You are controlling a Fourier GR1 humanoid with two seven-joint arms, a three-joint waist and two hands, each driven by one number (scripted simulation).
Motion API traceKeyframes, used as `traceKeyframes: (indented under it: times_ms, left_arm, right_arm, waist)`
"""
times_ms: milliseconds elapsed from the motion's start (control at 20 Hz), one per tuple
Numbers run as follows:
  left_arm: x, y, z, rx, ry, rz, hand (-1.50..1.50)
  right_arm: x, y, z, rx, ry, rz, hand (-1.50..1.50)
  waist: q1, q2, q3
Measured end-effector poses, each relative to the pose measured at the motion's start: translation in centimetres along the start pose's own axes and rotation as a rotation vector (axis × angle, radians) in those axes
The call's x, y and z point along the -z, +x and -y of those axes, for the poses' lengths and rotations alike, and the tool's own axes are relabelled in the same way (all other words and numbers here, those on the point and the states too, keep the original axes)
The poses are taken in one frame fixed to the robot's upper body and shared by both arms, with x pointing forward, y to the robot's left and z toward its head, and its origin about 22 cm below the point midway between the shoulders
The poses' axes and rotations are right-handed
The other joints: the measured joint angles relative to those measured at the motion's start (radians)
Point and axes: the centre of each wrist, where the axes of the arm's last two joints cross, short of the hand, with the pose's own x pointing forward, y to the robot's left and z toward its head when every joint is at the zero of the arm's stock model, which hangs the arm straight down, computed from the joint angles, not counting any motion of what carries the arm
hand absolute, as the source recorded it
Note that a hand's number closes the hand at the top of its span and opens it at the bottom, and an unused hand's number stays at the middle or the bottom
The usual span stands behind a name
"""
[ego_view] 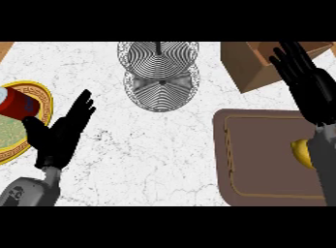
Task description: Pick the lemon from the tray and place it in the tiered basket
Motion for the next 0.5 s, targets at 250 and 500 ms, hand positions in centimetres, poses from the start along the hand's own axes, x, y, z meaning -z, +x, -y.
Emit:
traceKeyframes:
  times_ms: [250, 500]
  left_arm:
    - [-0.7, 0.1, -1.9, 0.031, 0.048, 0.021, 0.00]
    - [-1.4, -0.2, -3.2, 0.040, 0.077, 0.012, 0.00]
  right_arm:
    - [-2.0, 0.8, -1.0, 0.037, 0.290, 0.148, 1.50]
    - [-5.3, -0.1, 2.6, -0.186, 0.175, 0.084, -1.50]
  waist:
    - [-0.021, -0.010, -0.003]
    - [-0.046, -0.014, -0.007]
